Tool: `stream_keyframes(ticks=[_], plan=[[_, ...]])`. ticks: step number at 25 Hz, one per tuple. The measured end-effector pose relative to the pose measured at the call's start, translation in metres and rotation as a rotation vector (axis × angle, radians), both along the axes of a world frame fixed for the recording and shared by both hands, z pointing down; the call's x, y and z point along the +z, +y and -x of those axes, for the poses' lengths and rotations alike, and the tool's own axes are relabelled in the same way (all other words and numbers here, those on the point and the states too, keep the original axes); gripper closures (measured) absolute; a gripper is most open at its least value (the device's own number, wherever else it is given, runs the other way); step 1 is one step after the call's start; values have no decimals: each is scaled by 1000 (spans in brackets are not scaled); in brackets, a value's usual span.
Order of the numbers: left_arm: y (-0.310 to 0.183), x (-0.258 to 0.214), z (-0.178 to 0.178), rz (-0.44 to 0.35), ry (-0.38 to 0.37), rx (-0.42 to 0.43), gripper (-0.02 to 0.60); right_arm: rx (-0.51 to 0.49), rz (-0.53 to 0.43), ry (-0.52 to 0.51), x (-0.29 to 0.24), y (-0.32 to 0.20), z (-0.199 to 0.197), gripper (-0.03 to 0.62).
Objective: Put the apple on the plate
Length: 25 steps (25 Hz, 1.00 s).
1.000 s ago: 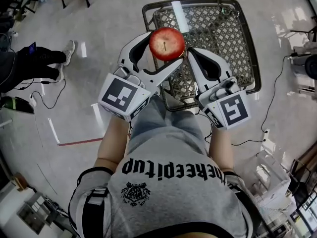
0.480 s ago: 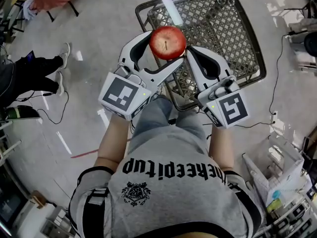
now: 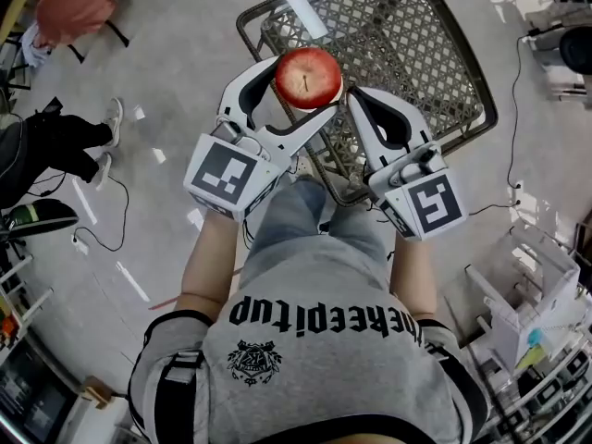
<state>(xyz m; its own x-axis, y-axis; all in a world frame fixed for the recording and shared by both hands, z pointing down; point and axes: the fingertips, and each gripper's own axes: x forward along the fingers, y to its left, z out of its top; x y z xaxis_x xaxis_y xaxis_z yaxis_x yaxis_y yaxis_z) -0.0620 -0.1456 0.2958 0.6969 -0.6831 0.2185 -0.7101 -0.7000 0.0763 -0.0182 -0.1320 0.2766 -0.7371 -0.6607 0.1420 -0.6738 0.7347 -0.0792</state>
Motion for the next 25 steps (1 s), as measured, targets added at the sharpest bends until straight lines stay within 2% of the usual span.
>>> stream_keyframes(ticks=[25], plan=[[-28, 64, -5, 70, -2, 82, 178, 69, 66, 33, 41, -21, -4, 589]])
